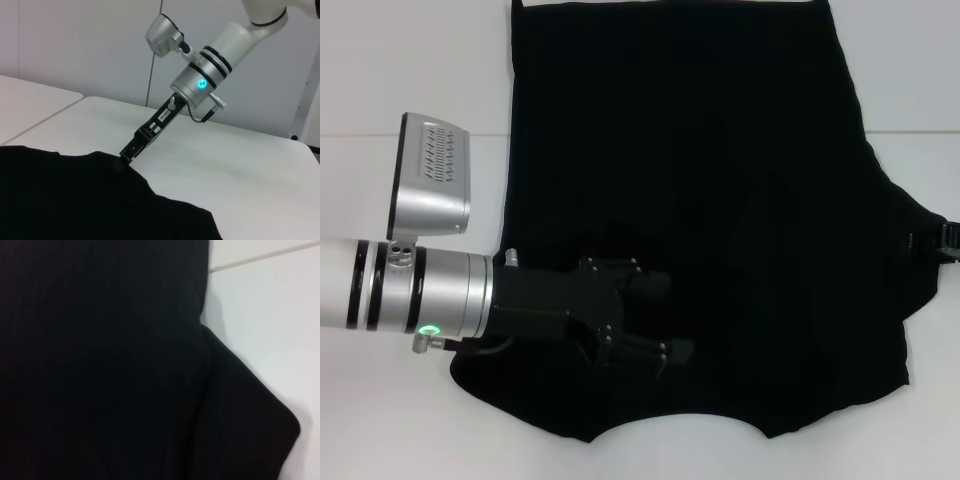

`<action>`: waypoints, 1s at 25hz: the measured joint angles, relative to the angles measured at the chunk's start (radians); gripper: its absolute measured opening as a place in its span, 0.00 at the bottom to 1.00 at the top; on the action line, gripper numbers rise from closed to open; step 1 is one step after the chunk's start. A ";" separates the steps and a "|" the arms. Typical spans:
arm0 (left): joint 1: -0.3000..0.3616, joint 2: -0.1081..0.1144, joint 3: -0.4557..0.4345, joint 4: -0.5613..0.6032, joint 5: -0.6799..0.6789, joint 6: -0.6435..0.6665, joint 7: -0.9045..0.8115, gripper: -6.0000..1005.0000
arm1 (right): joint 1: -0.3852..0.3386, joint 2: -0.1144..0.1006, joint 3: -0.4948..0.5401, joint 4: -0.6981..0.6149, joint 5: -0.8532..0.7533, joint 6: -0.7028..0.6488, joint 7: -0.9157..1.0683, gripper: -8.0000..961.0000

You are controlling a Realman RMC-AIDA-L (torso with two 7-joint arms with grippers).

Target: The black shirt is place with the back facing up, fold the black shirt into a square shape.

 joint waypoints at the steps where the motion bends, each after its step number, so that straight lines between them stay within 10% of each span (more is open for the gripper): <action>1: 0.000 0.000 0.000 0.000 0.000 0.000 0.000 0.92 | 0.001 0.004 0.000 -0.002 0.000 0.006 0.000 0.74; 25: 0.009 0.001 -0.021 -0.012 -0.001 -0.016 -0.009 0.92 | -0.052 0.011 0.106 -0.013 0.077 0.042 -0.139 0.02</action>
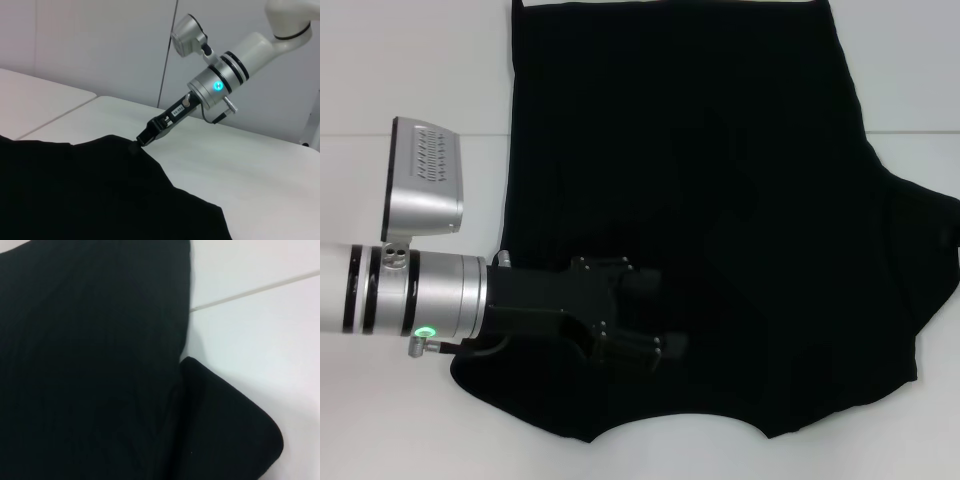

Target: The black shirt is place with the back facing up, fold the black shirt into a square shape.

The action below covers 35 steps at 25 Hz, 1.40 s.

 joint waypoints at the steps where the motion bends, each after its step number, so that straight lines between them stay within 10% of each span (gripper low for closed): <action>1: 0.001 0.000 -0.003 0.000 0.000 0.001 0.000 0.92 | -0.004 -0.001 0.000 0.000 0.003 0.000 -0.002 0.02; 35: 0.014 0.000 -0.036 -0.024 -0.002 0.024 -0.016 0.92 | -0.087 0.030 0.066 -0.064 0.191 0.013 -0.151 0.02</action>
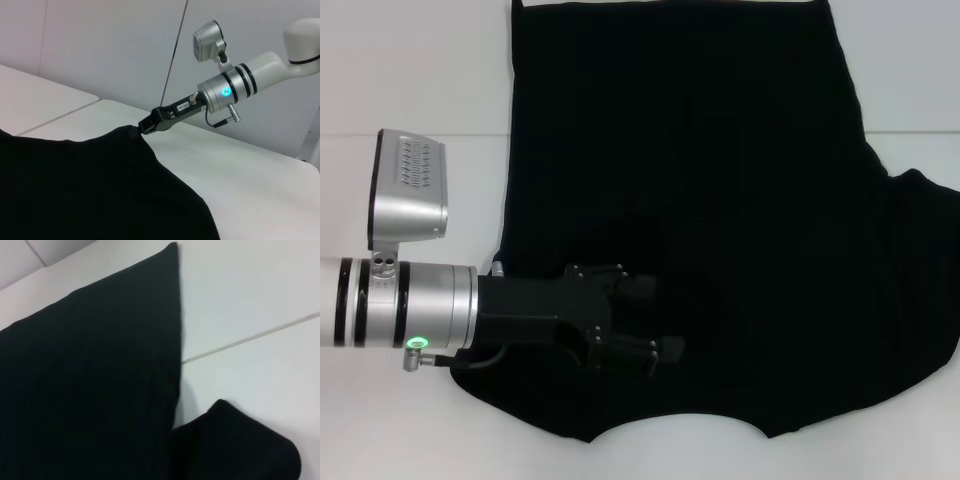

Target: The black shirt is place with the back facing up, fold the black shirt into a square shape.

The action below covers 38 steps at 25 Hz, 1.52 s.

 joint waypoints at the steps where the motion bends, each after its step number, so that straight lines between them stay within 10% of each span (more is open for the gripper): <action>1: 0.000 0.000 -0.001 0.000 0.000 0.001 0.000 0.92 | -0.002 -0.001 0.001 0.000 0.000 0.002 0.000 0.02; 19: 0.002 0.000 -0.009 -0.012 0.001 0.006 -0.002 0.92 | -0.021 0.028 0.015 0.028 0.070 0.060 -0.092 0.02; 38: -0.007 0.003 -0.009 -0.012 0.000 0.007 -0.023 0.92 | -0.034 0.014 0.014 0.055 0.102 0.046 -0.095 0.02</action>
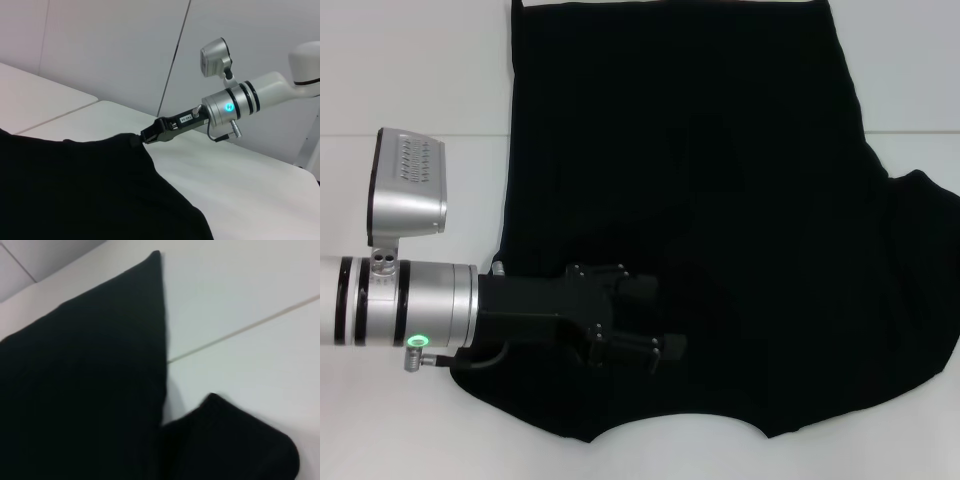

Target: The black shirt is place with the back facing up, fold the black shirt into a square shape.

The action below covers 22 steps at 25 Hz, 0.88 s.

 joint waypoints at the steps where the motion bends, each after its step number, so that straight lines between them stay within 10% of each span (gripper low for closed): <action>1: 0.000 0.000 0.000 0.000 0.000 0.000 0.000 0.92 | 0.006 0.000 -0.001 0.000 0.005 -0.011 -0.002 0.02; 22: 0.001 0.002 -0.012 0.005 0.009 -0.010 -0.005 0.92 | 0.178 0.026 -0.333 0.004 0.006 -0.157 0.100 0.02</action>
